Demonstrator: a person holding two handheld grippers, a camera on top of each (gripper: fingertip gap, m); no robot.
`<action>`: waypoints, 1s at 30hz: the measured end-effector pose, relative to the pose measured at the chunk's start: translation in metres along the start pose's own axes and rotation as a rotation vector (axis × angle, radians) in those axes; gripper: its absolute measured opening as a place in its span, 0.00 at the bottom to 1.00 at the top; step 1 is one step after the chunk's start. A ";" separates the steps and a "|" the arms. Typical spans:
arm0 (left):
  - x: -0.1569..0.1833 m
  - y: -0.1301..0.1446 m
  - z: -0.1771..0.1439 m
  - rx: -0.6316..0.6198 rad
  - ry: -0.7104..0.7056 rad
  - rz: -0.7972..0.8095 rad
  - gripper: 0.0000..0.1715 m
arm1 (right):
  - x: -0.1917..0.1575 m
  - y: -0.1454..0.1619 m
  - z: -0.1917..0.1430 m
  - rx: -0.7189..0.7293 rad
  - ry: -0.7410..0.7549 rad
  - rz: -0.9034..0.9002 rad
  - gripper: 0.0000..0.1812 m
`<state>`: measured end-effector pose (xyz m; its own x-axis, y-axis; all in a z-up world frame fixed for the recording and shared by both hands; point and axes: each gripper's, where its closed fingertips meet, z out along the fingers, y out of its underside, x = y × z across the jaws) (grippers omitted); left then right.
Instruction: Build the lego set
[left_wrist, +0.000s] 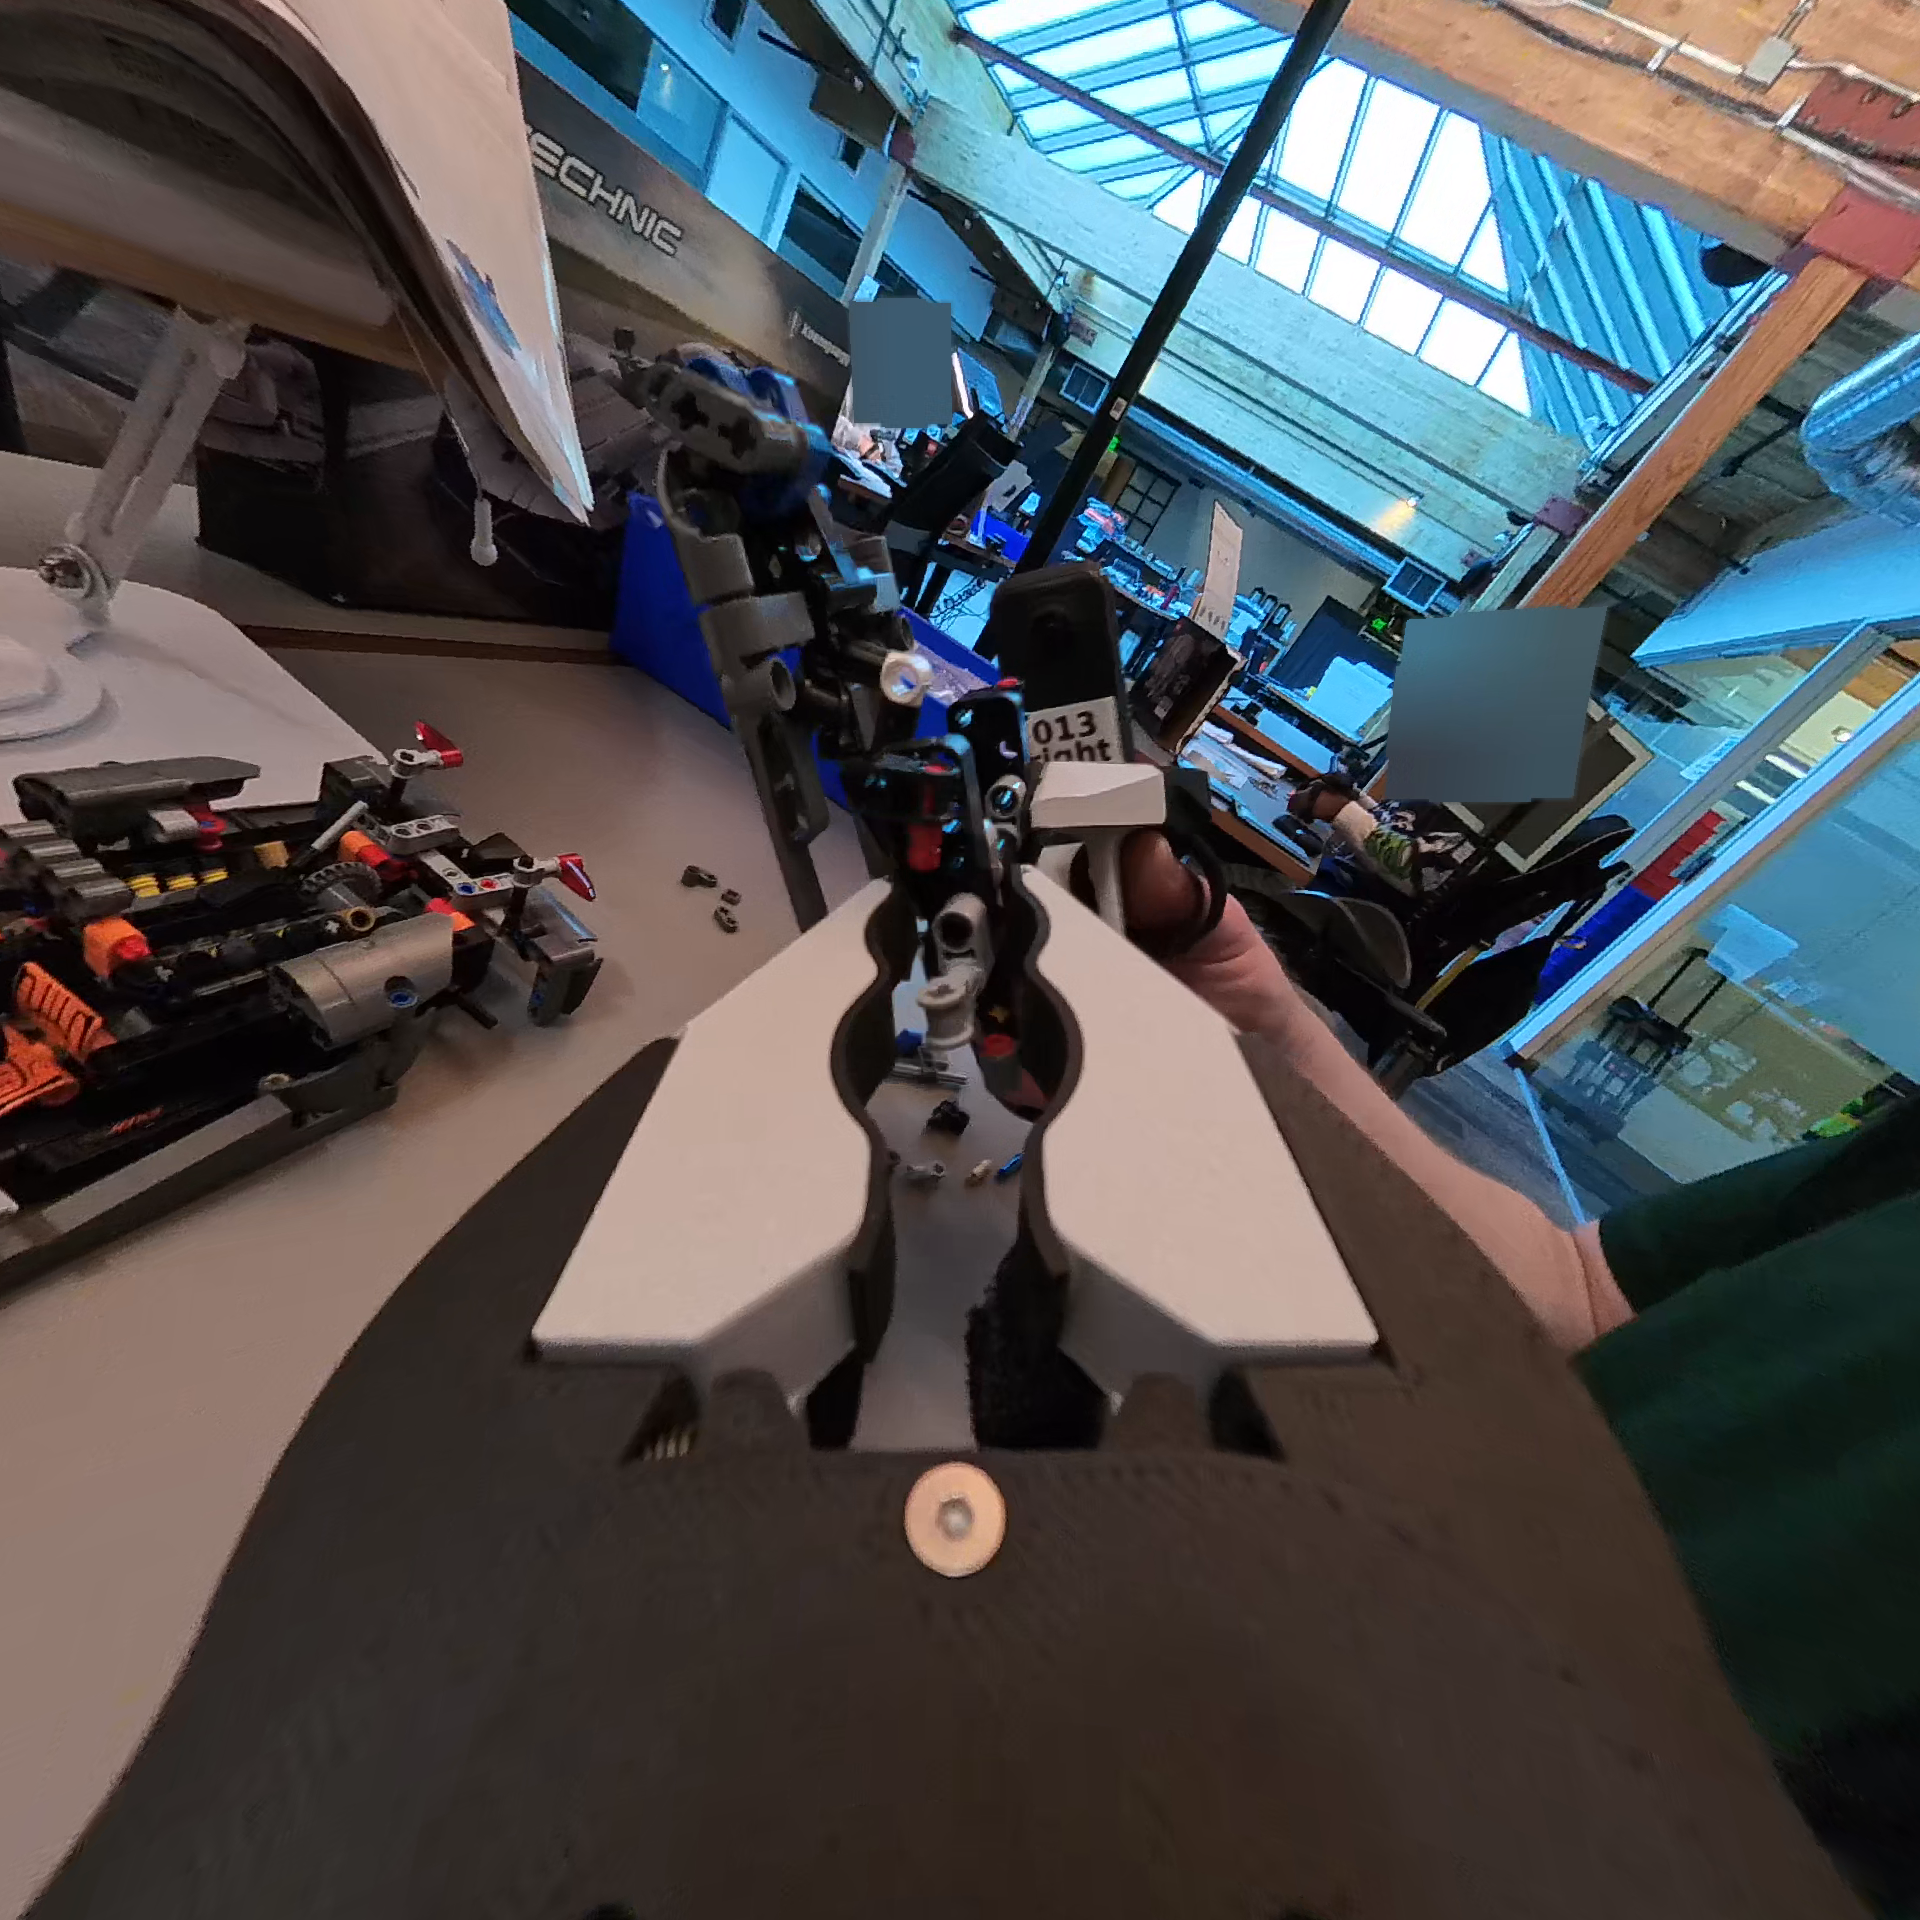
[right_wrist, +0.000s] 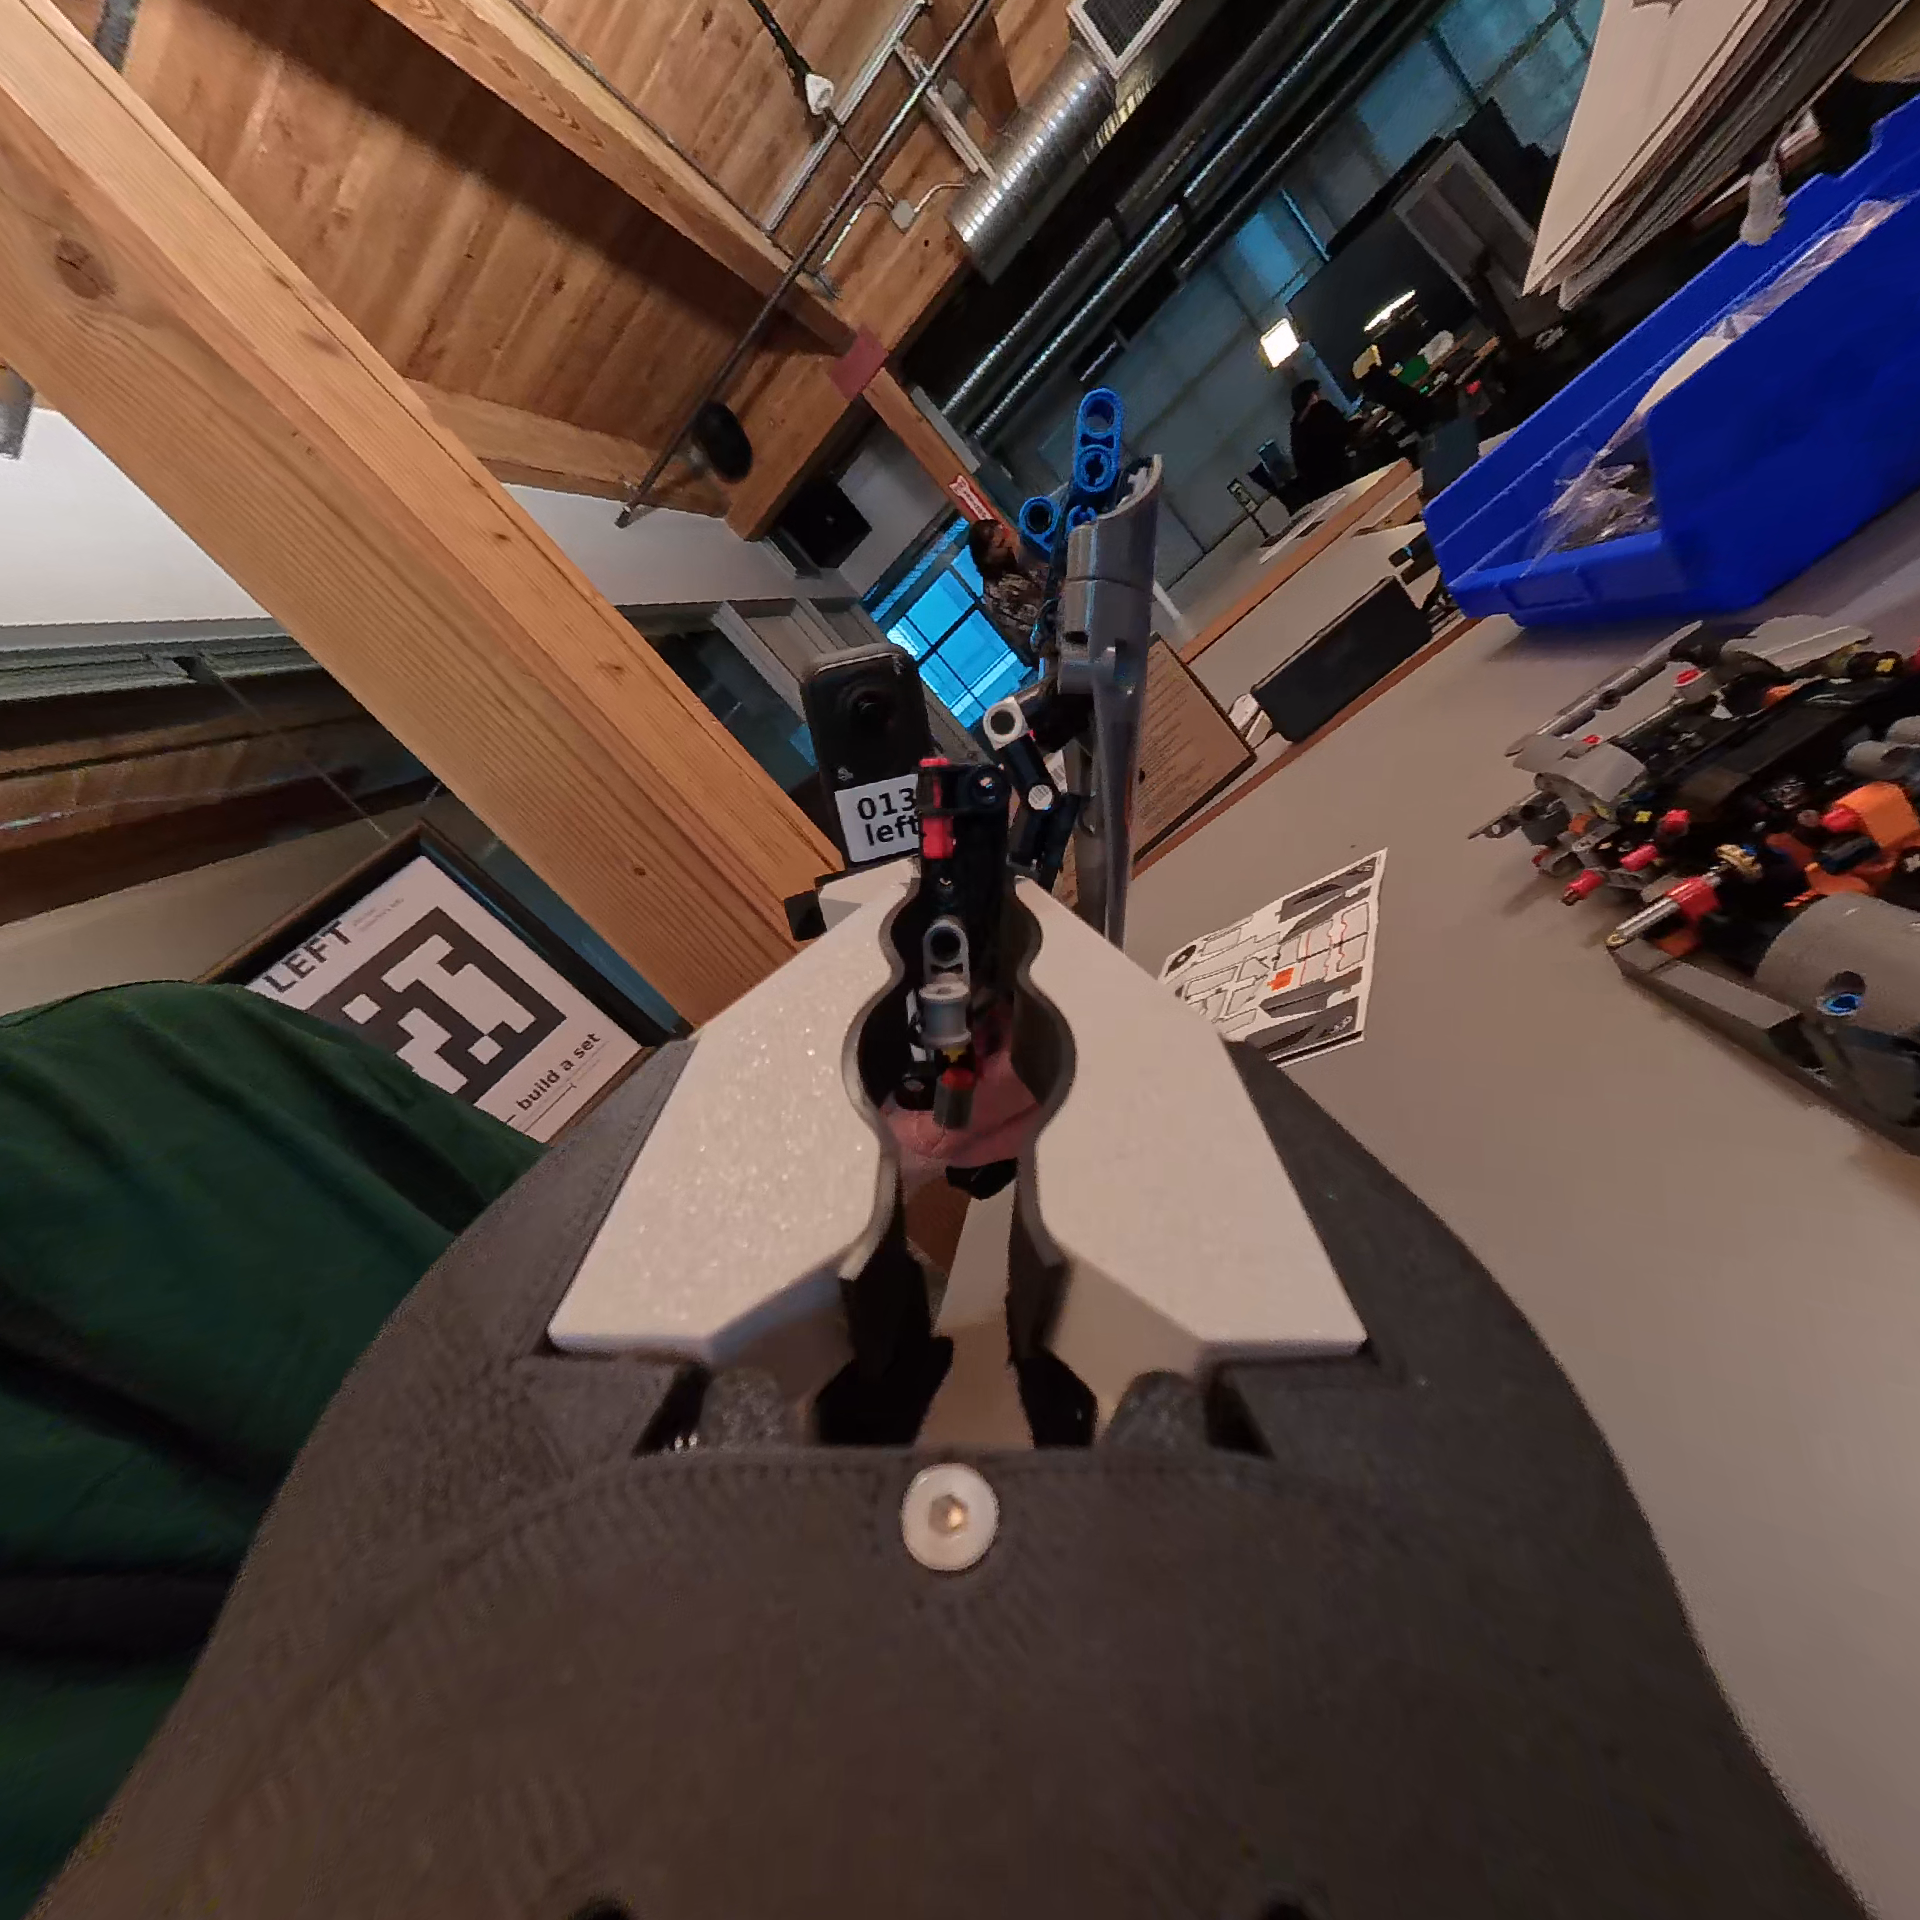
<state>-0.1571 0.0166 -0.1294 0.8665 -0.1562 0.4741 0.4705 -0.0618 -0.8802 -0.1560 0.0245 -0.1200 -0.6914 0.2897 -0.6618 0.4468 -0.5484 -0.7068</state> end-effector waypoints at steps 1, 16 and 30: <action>0.001 -0.001 0.000 0.006 0.013 -0.012 0.08 | -0.001 0.000 0.000 0.001 -0.009 0.009 0.06; 0.007 -0.009 0.000 0.040 -0.028 0.096 0.07 | -0.006 -0.001 -0.005 0.025 -0.057 0.028 0.05; 0.015 -0.014 0.002 0.032 -0.053 0.184 0.06 | -0.010 -0.003 -0.007 0.045 -0.100 0.034 0.05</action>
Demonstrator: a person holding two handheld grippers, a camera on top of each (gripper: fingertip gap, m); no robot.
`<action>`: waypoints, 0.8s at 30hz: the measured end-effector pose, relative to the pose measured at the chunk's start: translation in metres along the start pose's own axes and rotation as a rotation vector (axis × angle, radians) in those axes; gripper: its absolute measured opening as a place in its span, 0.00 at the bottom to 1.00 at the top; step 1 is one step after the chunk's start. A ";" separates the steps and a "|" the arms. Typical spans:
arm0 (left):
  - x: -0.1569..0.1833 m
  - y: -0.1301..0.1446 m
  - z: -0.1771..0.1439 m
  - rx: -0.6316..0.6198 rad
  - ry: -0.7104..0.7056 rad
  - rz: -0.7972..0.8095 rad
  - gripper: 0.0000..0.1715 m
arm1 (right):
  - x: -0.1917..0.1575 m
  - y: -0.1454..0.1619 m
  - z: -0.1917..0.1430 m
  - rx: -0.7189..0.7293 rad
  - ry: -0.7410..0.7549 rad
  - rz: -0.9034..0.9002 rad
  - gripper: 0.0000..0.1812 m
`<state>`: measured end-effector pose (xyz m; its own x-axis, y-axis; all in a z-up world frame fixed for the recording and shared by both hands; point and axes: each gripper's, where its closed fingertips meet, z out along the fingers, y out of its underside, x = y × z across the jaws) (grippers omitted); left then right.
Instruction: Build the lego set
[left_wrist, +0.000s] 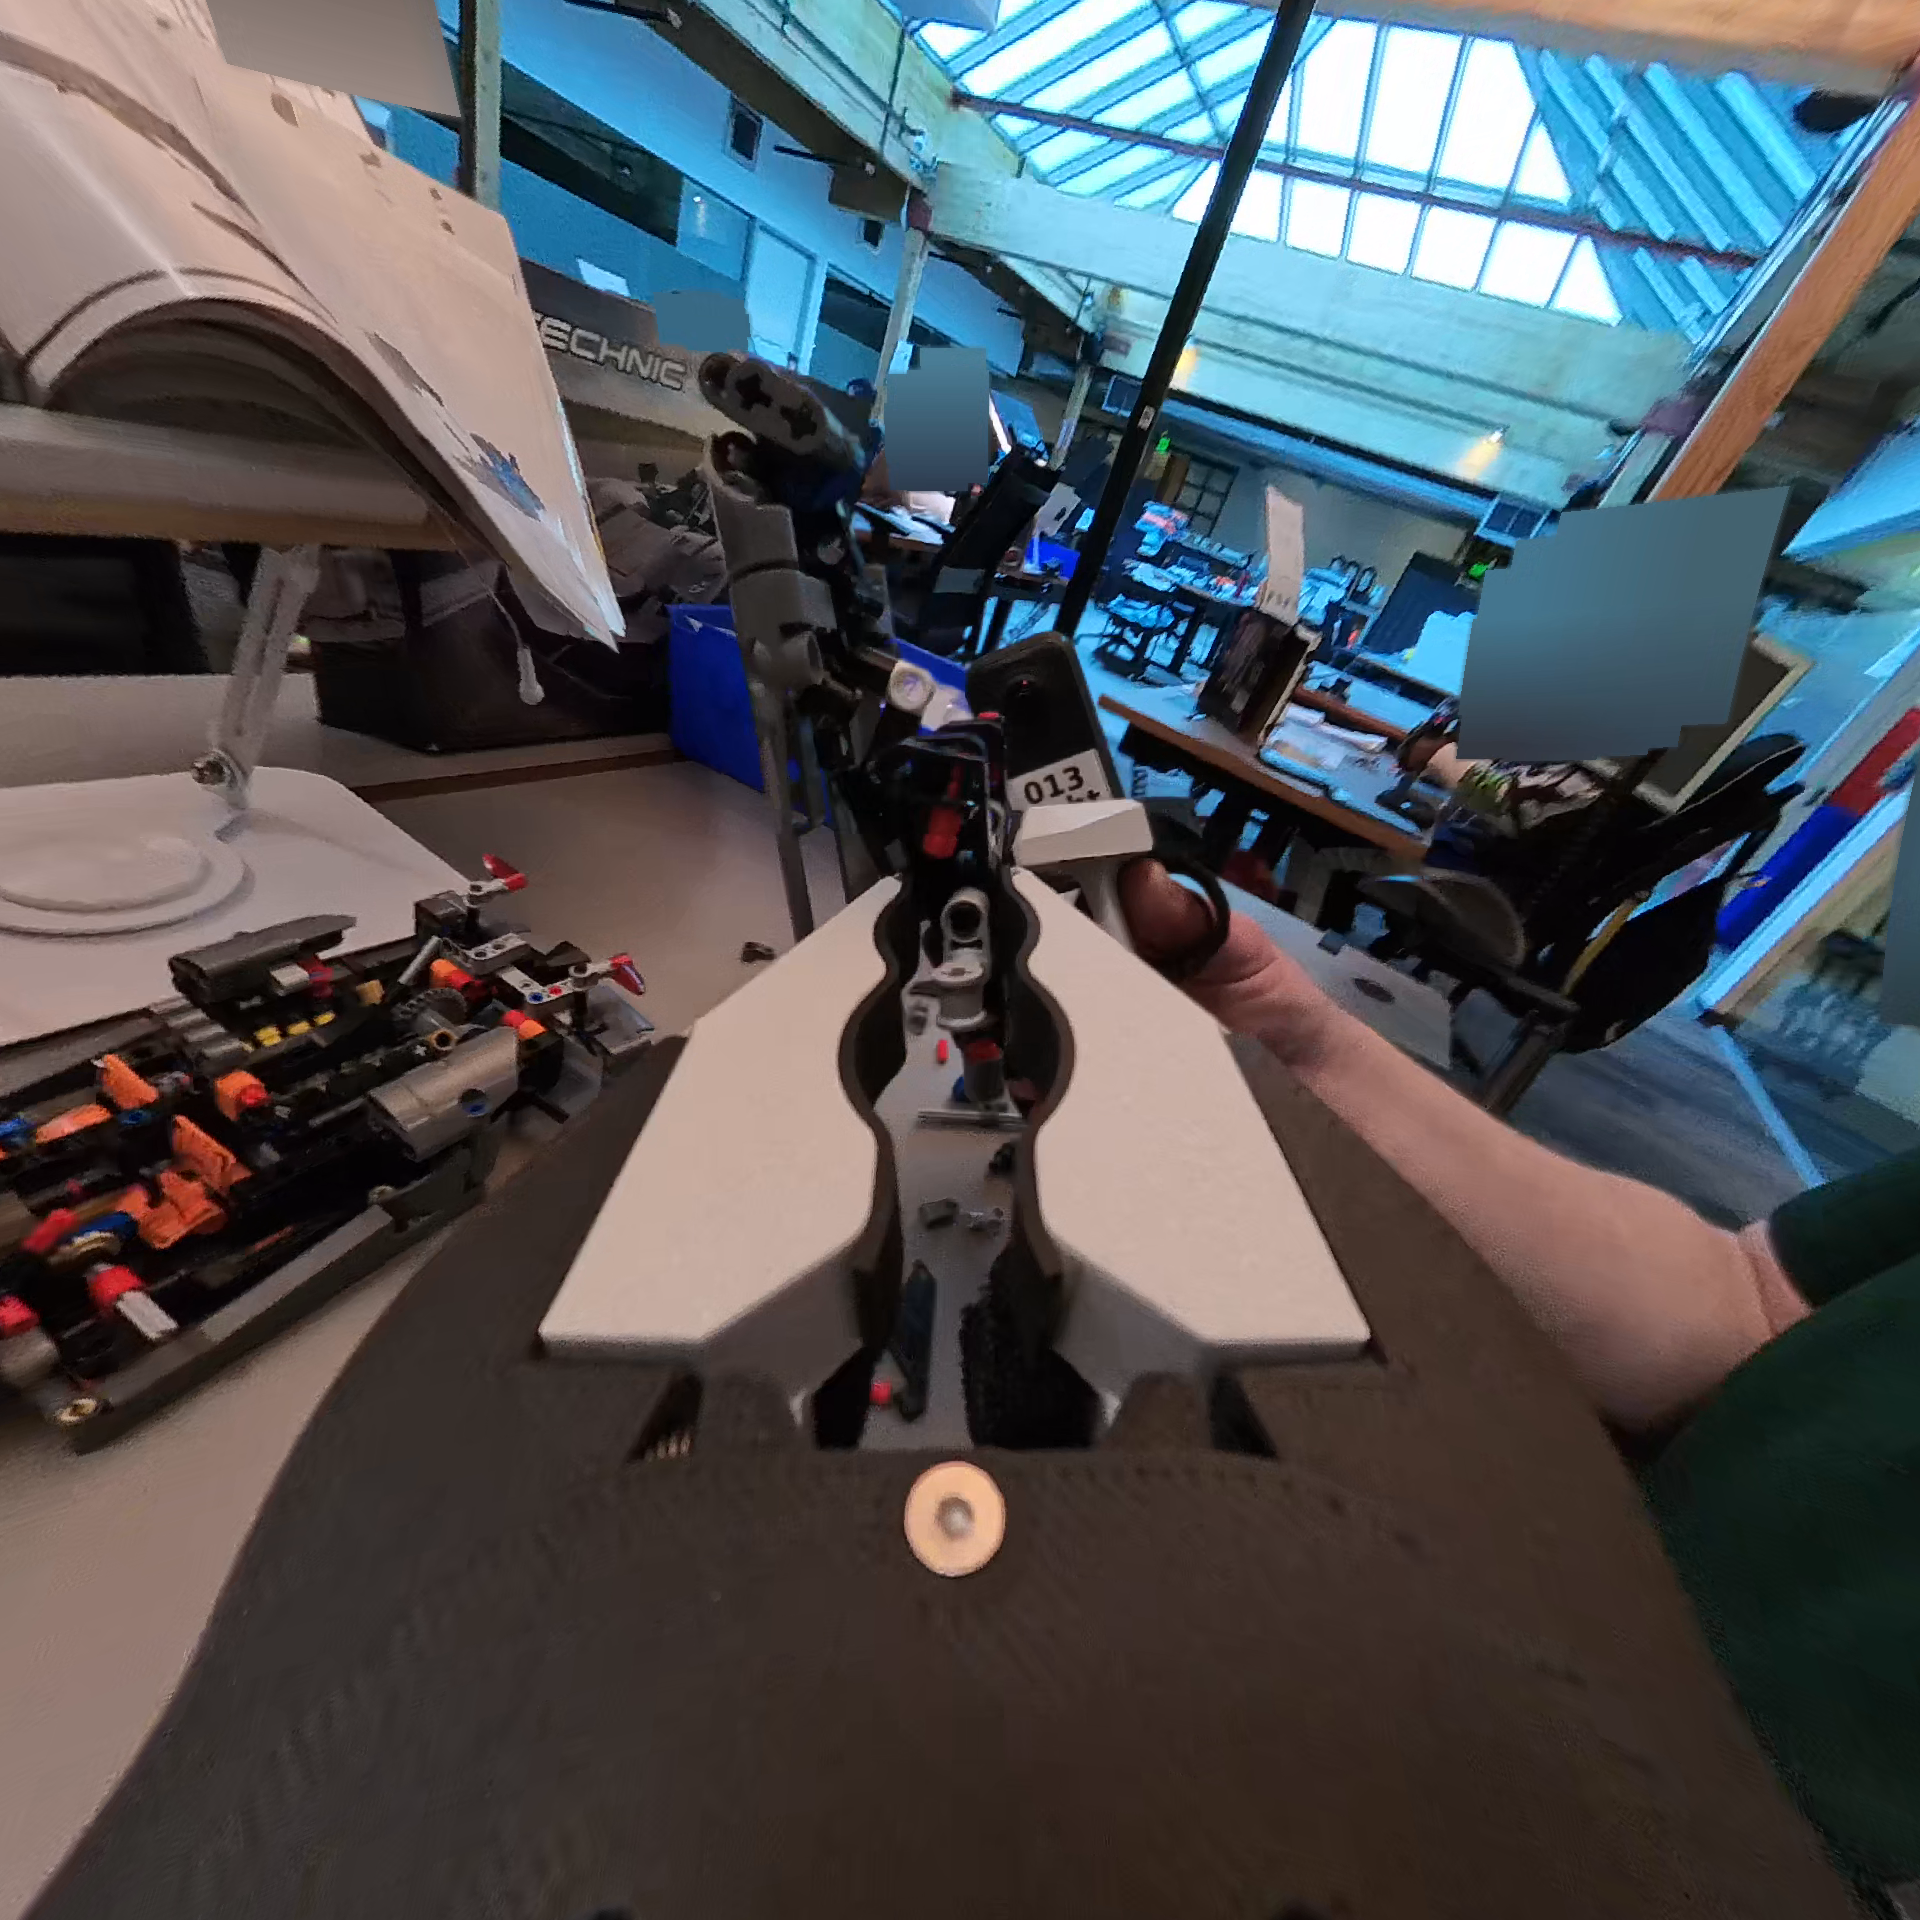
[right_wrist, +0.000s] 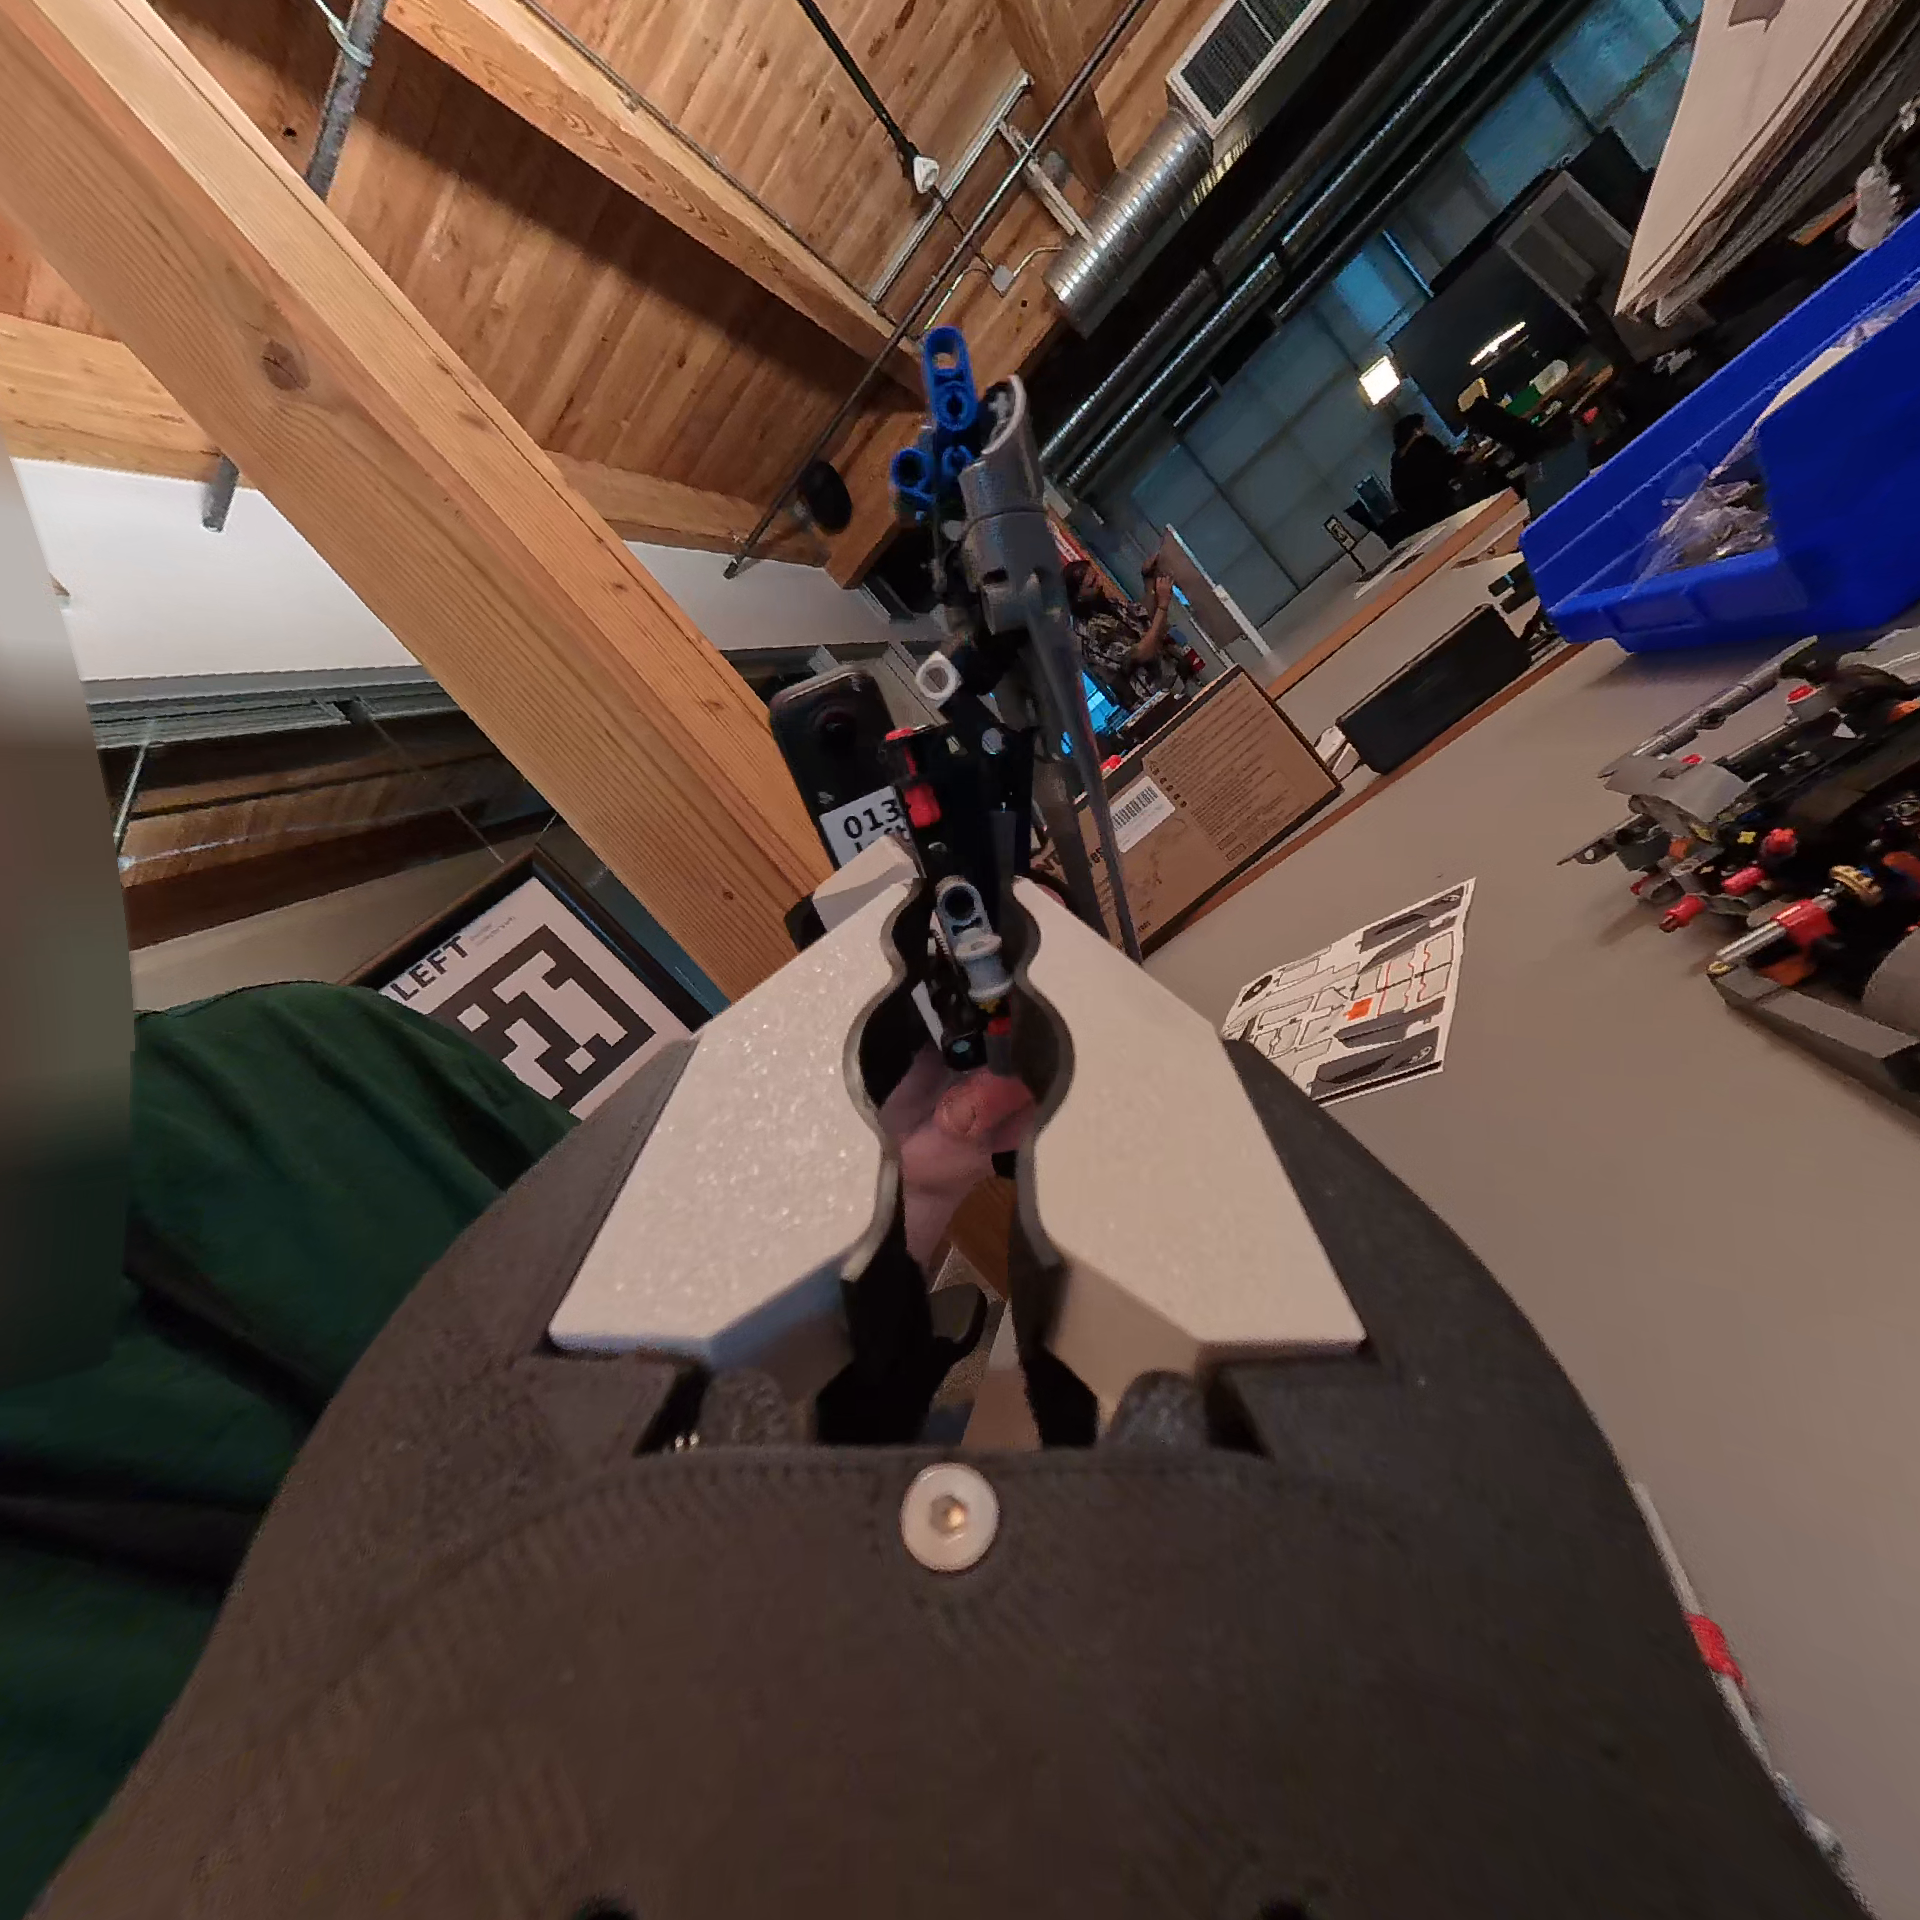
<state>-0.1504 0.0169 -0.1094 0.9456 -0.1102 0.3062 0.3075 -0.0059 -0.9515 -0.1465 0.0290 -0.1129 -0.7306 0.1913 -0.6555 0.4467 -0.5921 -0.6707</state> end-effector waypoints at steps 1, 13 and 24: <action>0.001 -0.001 0.000 -0.011 -0.014 0.028 0.06 | 0.000 0.000 -0.001 0.005 -0.003 0.000 0.06; 0.008 -0.006 0.002 -0.022 -0.042 0.103 0.07 | -0.008 -0.006 -0.004 0.035 -0.033 -0.036 0.05; 0.010 -0.011 0.002 0.020 0.015 0.011 0.06 | -0.014 -0.010 -0.002 0.023 0.016 -0.102 0.05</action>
<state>-0.1445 0.0177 -0.0962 0.9471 -0.1250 0.2955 0.2996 0.0148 -0.9540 -0.1399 0.0337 -0.0981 -0.7630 0.2641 -0.5899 0.3581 -0.5871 -0.7260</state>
